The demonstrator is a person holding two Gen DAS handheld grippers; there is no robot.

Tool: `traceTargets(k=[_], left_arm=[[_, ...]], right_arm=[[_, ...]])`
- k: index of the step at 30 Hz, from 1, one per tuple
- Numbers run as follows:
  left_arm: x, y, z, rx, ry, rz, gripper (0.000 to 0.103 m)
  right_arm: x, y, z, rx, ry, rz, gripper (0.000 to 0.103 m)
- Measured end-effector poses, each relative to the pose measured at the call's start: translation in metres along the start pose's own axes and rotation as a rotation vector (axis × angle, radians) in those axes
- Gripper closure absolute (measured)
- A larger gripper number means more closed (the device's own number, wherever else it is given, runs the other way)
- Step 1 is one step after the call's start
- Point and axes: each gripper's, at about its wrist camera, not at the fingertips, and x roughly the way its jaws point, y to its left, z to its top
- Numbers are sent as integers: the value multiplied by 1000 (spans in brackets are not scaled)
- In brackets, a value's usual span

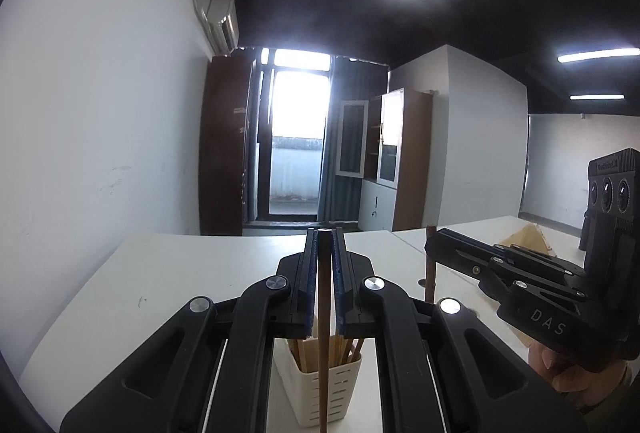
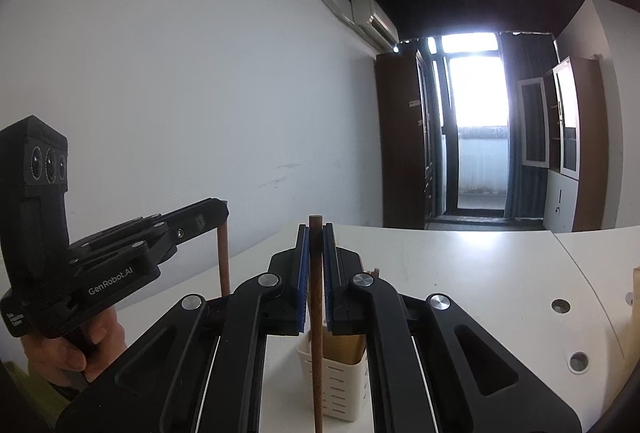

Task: Organize utensils
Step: 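Lift both held chopsticks and carry them over the caddy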

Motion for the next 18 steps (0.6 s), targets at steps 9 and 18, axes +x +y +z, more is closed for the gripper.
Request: traceTargets(k=[9,18], left_arm=[[5,3,14,0,-101,20,96],[-12,4,21,-36,-286,44,96]], right_arm=[[-6,-3,7,10,-128,5,96],[-15,-4,14,40,-284,-13,96]])
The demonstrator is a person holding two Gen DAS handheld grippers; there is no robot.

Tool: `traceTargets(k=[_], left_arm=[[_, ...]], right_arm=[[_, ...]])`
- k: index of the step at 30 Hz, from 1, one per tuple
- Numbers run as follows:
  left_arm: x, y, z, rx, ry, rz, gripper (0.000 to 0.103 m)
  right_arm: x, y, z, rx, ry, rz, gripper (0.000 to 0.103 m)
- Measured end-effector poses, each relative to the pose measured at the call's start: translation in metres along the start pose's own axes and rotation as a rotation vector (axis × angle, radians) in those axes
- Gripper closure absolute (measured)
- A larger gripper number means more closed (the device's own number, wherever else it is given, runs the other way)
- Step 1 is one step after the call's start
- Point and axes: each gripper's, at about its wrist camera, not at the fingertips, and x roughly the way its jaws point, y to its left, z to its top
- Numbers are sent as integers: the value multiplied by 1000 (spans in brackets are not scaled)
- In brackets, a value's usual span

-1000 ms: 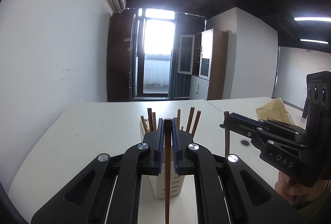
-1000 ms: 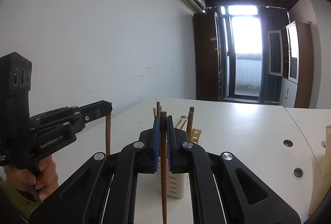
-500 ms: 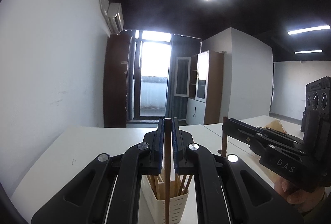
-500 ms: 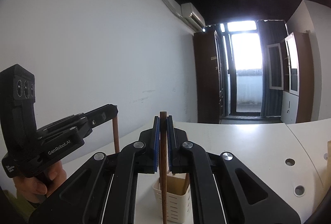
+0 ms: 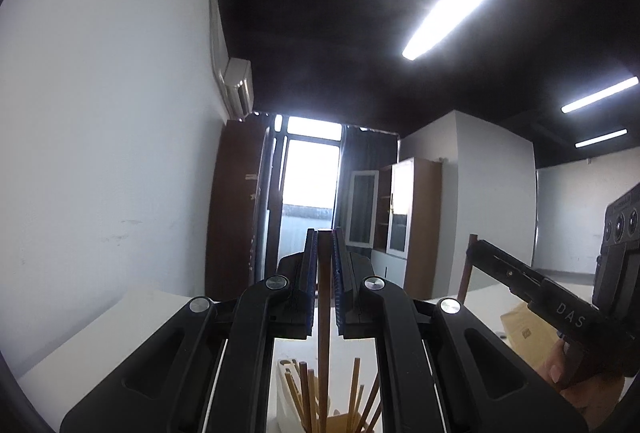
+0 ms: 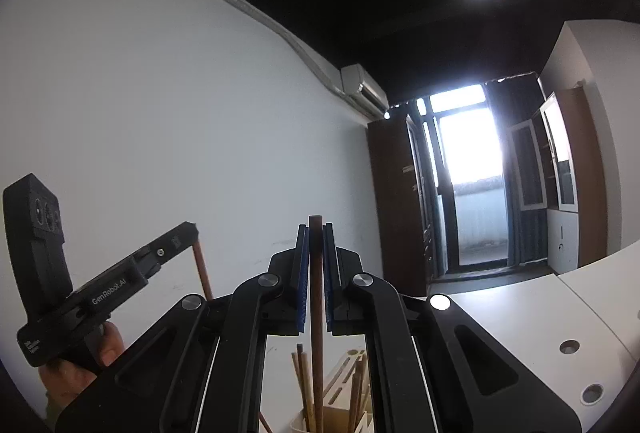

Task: Organize utensils
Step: 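Lift both held chopsticks and carry them over the caddy, then lower both held chopsticks down into the caddy slots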

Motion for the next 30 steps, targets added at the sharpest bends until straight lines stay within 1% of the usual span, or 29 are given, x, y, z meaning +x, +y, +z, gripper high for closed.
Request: traceTargets(k=[2,4,7,9,14,19,22,25,27,30], left_arm=[[-6,1,3,-10,-46,9,96],[-8,1,5,-19,-74,15,96],[-6,-1,5,-24,-83,13,96],[-4,-2,3,-23,-80,10,96],[5,-12,-9,-12,-54,-2,96],[19,-18,-25,15,9,-3,96],[22,-18,-33,33,29,8,96],[29,-17,-42,38,71,27,96],[33,-15,-46,25,104,22,96],[33,-15,-51,31,129,20,96]], right_arm=[[1,1,1,-3,-21,-1,96],[2,1,0,-6,-45,-7,96],[6,-1,-4,12,-72,-12,96],[8,-2,-5,10,-74,-16,96],[23,-3,-17,2,-61,-33,96],[40,-6,-32,0,11,-40,96],[44,-5,-36,-13,34,-38,96],[46,-2,-41,-29,62,-33,96],[47,-2,-44,-27,82,-37,96],[45,-2,-46,-26,106,-32,96]])
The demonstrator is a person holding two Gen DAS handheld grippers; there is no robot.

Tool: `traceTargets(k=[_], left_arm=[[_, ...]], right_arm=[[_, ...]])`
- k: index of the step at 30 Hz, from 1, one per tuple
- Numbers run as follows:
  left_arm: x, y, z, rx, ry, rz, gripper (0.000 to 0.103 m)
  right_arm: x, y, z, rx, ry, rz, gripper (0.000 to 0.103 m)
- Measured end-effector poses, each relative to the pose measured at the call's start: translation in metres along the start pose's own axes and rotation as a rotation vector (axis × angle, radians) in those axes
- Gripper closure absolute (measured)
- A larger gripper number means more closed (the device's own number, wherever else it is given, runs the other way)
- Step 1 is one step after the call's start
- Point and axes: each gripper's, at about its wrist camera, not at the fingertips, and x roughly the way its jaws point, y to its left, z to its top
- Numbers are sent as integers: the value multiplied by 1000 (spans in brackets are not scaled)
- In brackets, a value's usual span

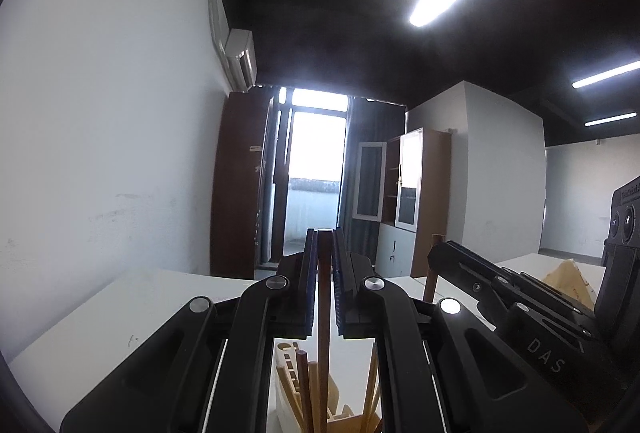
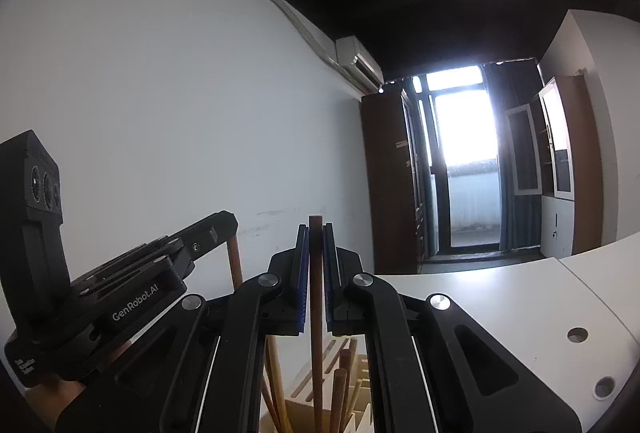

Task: Organize utensils
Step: 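Lower both held chopsticks down into the caddy slots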

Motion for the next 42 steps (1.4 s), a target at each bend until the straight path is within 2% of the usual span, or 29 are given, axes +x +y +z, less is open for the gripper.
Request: traceTargets(k=[7,22,33,42], left_arm=[[3,-2,-7,40,38,6,96],[14,7,-12,48,87,-23,96],[18,8,-24,55,147,-67,96],[28,13,-38,65,193,-64,96]], right_arm=[[-4,8,-8,-26,23,3,96],[-7,13,-19,-65,90,-18,96],[0,4,-27,-59,161,-41,96],[5,-2,-38,-43,217,-44,95]])
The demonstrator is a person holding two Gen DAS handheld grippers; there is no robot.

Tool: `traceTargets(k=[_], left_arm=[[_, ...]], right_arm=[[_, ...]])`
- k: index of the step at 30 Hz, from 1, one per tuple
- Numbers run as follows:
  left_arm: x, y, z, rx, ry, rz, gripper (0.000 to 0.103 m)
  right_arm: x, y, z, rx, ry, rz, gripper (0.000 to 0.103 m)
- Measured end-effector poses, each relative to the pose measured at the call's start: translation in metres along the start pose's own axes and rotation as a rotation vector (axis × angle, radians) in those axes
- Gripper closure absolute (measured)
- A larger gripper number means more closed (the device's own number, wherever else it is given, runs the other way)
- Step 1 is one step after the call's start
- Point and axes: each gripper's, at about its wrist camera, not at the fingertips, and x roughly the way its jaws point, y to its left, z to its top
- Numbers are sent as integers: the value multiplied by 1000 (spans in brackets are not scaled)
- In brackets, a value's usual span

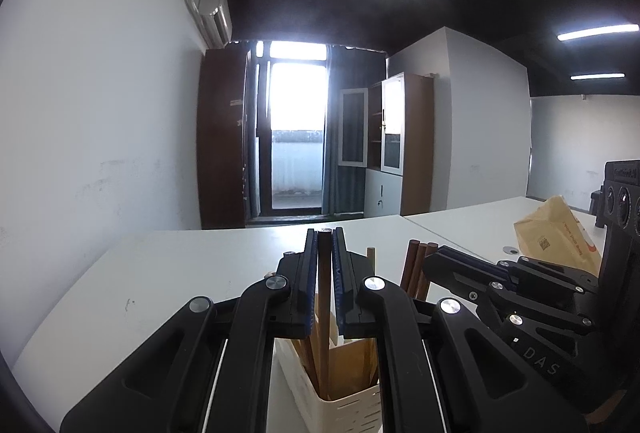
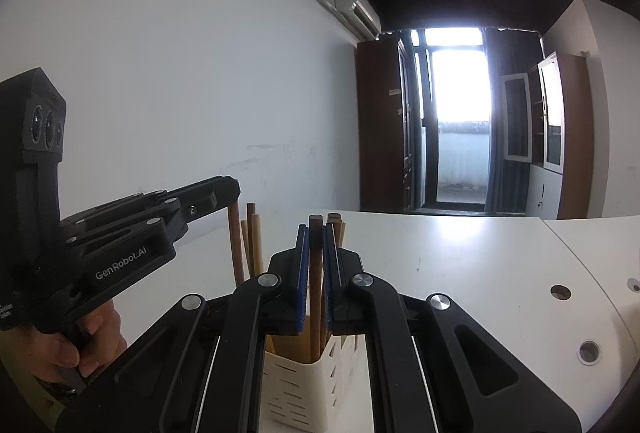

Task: Organize utensils
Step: 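Lower both held chopsticks down into the caddy slots, then open both grippers to release the chopsticks in the caddy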

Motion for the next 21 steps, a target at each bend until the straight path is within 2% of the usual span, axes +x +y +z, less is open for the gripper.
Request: traceTargets(k=[8,9,12,14,17,20,21], left_arm=[[2,0,-10,-8,30,-13,96],[3,0,-11,-11,35,-15,96],[1,3,-12,-33,43,-25,96],[-3,4,-12,-40,40,-28,96],[-9,5,-11,-42,39,-22,93],[-13,6,-14,-47,56,-16,84],[-15,6,-16,-47,62,-15,84]], right_arm=[[-1,1,-8,4,14,-9,95],[0,1,-9,2,20,-13,93],[2,-4,-10,20,30,-13,76],[1,-5,-11,26,32,-15,76],[-1,-8,-12,33,32,-25,76],[-2,-11,-16,42,39,-28,75],[-2,-10,-17,45,40,-29,75]])
